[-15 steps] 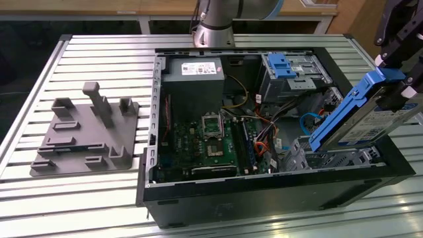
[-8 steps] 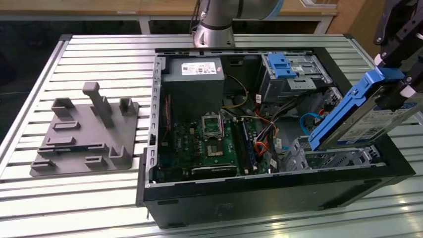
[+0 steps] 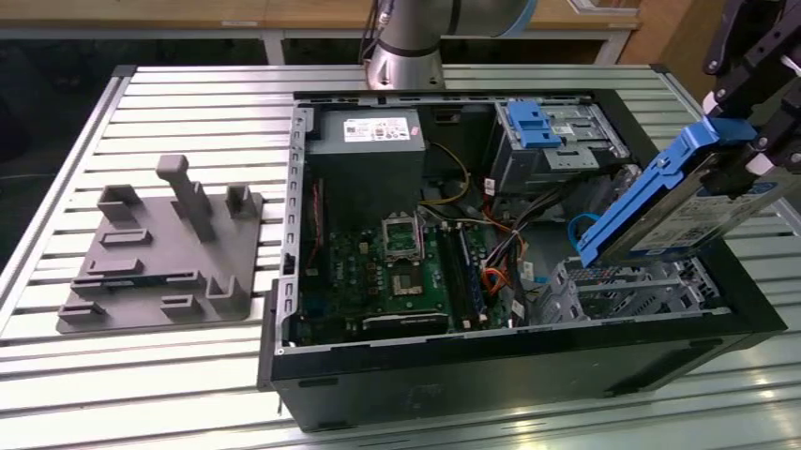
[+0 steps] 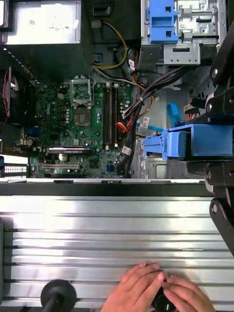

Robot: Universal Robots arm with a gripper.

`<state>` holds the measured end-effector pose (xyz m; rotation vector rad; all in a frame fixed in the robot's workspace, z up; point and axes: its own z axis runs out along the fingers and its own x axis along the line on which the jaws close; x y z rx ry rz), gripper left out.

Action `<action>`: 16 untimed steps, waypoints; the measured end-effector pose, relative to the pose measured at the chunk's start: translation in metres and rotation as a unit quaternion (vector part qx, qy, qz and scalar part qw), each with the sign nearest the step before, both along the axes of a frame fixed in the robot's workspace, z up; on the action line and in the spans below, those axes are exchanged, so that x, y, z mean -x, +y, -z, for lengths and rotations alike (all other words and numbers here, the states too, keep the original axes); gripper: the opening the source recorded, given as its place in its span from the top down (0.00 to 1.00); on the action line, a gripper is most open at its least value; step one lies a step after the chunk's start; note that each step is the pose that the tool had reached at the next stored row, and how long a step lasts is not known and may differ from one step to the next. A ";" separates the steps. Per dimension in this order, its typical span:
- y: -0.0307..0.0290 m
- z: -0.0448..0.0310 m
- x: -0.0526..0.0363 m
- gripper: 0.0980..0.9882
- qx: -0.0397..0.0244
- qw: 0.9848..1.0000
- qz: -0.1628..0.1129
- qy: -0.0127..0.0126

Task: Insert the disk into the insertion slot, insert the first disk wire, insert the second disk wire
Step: 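Insert the disk into the insertion slot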

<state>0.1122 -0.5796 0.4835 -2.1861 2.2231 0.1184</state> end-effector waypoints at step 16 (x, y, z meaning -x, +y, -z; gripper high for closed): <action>0.0000 0.0002 0.0000 0.70 0.000 1.000 0.000 -0.014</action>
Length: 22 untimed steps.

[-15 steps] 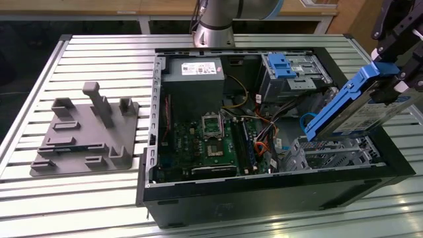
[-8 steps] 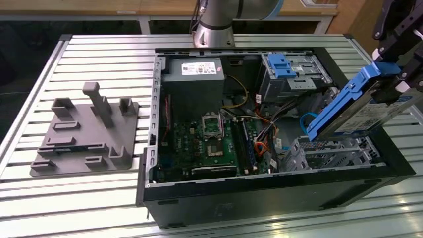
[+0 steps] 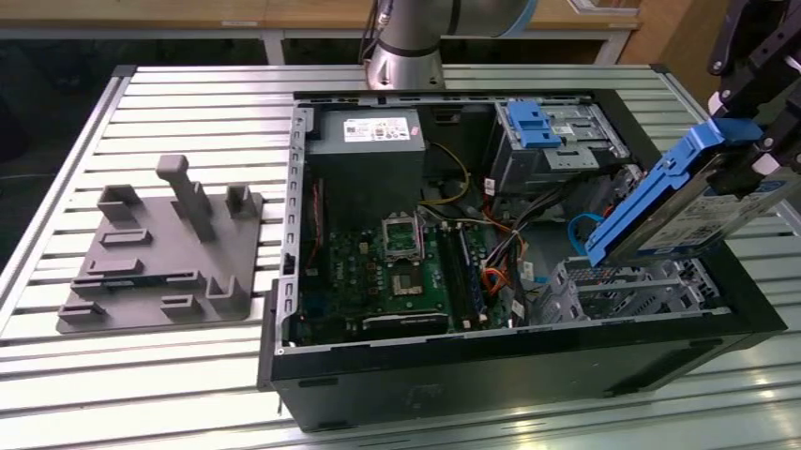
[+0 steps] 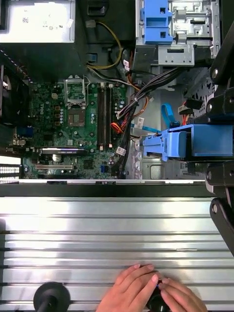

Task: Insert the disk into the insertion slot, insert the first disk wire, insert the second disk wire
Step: 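Insert the disk into the insertion slot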

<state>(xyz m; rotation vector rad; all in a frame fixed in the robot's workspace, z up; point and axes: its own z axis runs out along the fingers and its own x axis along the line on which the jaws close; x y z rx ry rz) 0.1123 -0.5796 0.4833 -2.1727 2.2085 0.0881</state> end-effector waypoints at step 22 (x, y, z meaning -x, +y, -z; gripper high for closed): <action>0.0106 0.0044 -0.0001 0.70 0.001 1.000 0.013 0.000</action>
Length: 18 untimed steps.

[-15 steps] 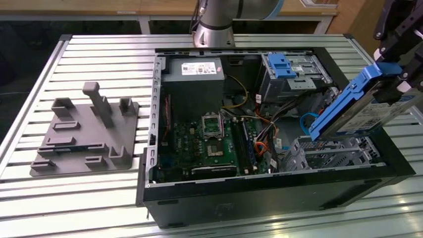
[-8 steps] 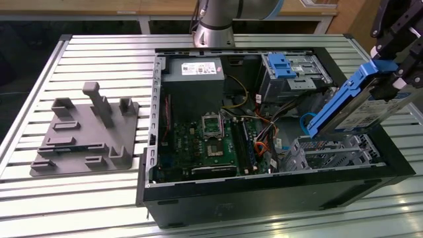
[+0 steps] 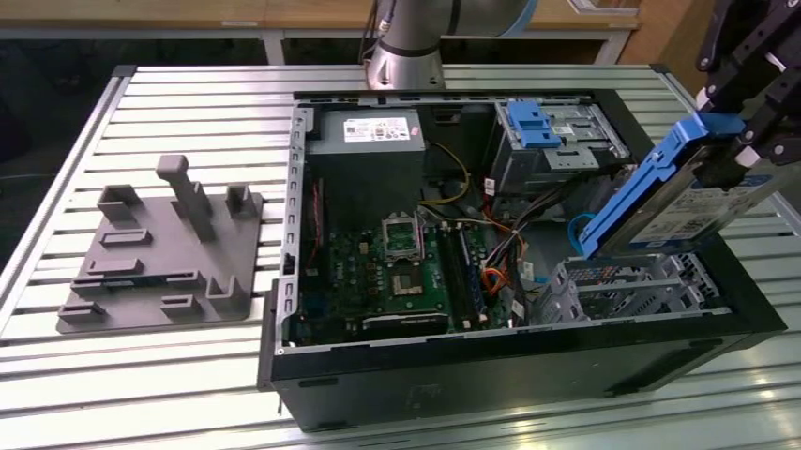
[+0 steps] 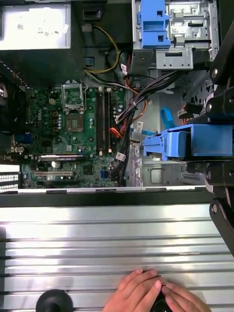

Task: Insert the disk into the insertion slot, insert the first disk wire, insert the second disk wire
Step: 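Insert the disk into the insertion slot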

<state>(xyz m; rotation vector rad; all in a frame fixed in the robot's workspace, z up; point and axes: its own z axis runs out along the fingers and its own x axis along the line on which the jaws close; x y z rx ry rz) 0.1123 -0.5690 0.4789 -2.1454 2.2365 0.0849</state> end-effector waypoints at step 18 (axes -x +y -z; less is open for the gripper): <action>0.0011 0.0070 -0.0010 0.70 0.000 1.000 0.013 0.001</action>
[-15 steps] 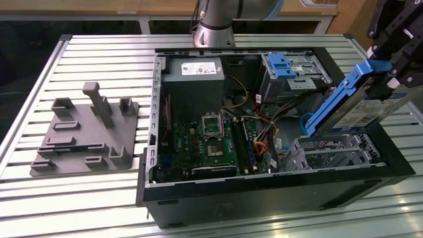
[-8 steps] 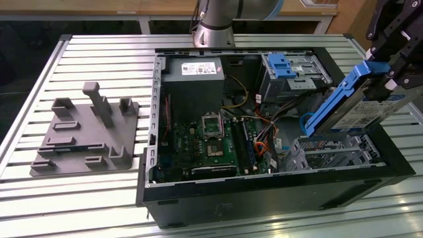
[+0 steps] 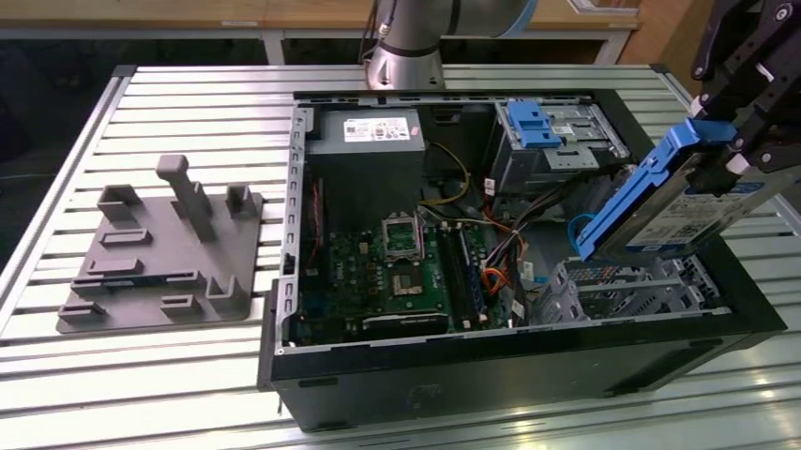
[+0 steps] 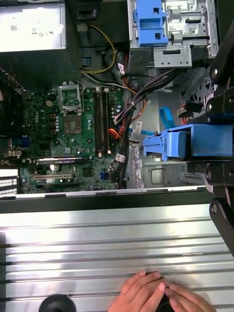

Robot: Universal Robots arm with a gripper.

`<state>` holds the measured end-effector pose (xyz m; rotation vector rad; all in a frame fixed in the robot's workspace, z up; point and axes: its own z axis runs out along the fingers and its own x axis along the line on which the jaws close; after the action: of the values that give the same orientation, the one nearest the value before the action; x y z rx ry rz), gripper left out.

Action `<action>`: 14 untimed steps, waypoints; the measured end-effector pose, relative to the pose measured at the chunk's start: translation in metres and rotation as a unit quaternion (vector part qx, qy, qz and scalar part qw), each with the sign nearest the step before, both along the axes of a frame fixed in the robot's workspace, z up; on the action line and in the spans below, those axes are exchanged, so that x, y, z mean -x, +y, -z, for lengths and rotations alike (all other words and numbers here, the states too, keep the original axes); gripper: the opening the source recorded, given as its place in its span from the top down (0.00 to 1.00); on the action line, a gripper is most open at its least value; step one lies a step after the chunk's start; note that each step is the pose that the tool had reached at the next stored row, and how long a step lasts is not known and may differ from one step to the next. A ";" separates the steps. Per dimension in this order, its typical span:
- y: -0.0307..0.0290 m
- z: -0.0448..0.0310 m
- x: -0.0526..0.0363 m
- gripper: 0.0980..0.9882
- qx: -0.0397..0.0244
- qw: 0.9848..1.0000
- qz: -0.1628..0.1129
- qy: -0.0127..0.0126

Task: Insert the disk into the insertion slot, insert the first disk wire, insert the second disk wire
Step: 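Insert the disk into the insertion slot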

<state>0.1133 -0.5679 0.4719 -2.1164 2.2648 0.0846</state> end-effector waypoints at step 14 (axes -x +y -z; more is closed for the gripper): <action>-0.0001 0.0021 -0.0004 0.70 0.002 1.000 -0.001 0.000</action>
<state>0.1137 -0.5680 0.4698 -2.1208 2.2641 0.0813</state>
